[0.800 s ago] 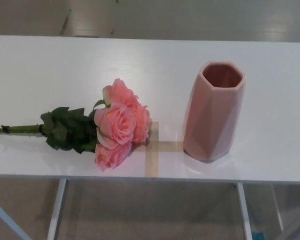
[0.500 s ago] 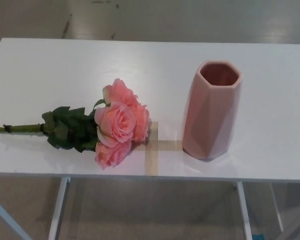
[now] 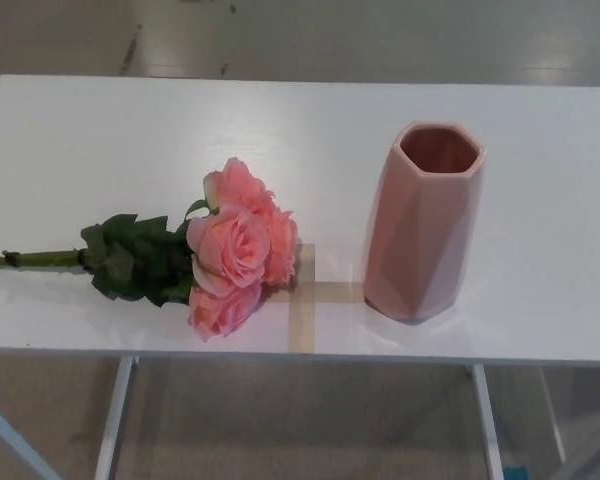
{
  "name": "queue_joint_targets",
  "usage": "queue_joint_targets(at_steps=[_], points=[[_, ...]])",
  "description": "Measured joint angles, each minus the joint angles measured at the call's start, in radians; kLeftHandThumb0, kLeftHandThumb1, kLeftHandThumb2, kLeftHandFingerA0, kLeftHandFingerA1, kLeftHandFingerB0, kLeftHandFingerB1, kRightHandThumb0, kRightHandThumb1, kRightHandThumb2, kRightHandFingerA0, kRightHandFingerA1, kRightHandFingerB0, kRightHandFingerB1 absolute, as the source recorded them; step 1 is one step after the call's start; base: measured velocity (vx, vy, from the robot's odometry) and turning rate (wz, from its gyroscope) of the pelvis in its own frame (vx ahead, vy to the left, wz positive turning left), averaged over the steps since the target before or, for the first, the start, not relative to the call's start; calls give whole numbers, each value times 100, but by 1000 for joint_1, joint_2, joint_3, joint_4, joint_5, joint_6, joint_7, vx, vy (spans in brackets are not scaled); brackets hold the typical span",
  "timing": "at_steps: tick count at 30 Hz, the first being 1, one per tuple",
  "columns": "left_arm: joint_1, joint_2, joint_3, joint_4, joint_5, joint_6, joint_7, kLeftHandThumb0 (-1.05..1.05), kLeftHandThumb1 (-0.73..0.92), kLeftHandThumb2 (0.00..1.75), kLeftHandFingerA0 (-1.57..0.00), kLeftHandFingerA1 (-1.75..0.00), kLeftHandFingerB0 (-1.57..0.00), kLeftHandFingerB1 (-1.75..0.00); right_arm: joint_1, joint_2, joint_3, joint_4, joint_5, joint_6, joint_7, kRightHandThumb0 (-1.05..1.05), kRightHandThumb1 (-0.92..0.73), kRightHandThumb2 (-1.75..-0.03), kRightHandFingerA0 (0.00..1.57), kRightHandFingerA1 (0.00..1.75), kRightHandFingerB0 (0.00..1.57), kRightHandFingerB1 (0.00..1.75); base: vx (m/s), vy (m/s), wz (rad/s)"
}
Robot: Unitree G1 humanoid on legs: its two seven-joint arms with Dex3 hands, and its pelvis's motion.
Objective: Use the left hand to pick up the rose and then lift and insert it into the pink vase.
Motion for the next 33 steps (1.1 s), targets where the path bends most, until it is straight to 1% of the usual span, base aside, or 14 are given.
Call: queue_joint_targets(at_steps=[8, 9, 11, 14, 15, 16, 18, 26, 27, 28, 29, 30, 31, 33], points=[[189, 77, -23, -356, -12, -5, -88, -25, 25, 84, -13, -52, -12, -50, -1, 0, 0, 0, 0, 0, 0, -22, -56, -56, 73, 51, 54, 44, 0, 0, 0], [207, 85, -23, -388, -15, -5, -95, -46, 44, 53, -27, -35, -31, -33, -1, 0, 0, 0, 0, 0, 0, -22, -56, -56, 73, 51, 54, 44, 0, 0, 0], [260, 107, -22, -479, -28, -5, -117, -46, 43, 53, -30, -38, -33, -34, -2, 0, 0, 0, 0, 0, 0, -22, -57, -56, 72, 51, 54, 44, 0, 0, 0], [334, 144, -17, -612, -56, -5, -155, -45, 43, 53, -31, -39, -33, -34, -2, 0, 0, 0, 0, 0, 0, -22, -57, -56, 73, 51, 54, 44, 0, 0, 0], [349, 152, -15, -642, -65, -5, -165, -44, 43, 53, -30, -39, -31, -33, -2, 0, 0, 0, 0, 0, 0, -22, -57, -56, 72, 51, 54, 44, 0, 0, 0], [376, 166, -10, -692, -79, -5, -181, -25, 24, 83, -11, -52, -8, -49, -3, 0, 0, 0, 0, 0, 0, -22, -57, -56, 72, 51, 53, 44, 0, 0, 0], [414, 179, 2, -770, -97, -6, -199, -28, 25, 82, -5, -50, -1, -47, -3, 0, 0, 0, 0, 0, 0, -22, -57, -56, 72, 51, 53, 44, 0, 0, 0], [527, 203, 85, -1093, -164, -15, -239, -30, 22, 81, -3, -51, 0, -48, -8, 0, -1, 0, 1, 0, 1, -22, -56, -56, 70, 51, 52, 43, 0, 0, 0], [530, 203, 100, -1144, -174, -17, -240, -55, 37, 67, -6, -33, -11, -30, -8, 0, -1, 0, 1, 0, 1, -22, -56, -56, 70, 51, 52, 43, 0, 0, 0], [530, 203, 111, -1184, -180, -18, -240, -53, 36, 68, -7, -28, -10, -29, -8, 0, -1, 0, 1, 0, 2, -22, -56, -56, 70, 51, 52, 43, 0, 0, 0], [529, 203, 116, -1203, -183, -19, -240, -50, 41, 53, -1, -27, -10, -25, -8, 0, -1, 0, 1, 0, 2, -22, -56, -56, 70, 50, 52, 43, 0, 0, 0], [522, 202, 134, -1257, -188, -22, -240, -52, 35, 72, 0, -18, -8, -29, -9, 0, -2, 0, 1, 0, 3, -21, -56, -56, 70, 50, 52, 43, 0, 0, 0], [510, 199, 150, -1299, -188, -22, -238, -52, 35, 72, 0, -18, -8, -29, -9, 0, -2, 1, 1, 0, 3, -21, -56, -56, 70, 50, 52, 43, 0, 0, 0], [468, 191, 174, -1373, -181, -22, -229, -55, 37, 72, 0, -10, -8, -26, -9, 0, -3, 1, 1, 0, 4, -22, -56, -56, 69, 50, 52, 43, 0, 0, 0]])
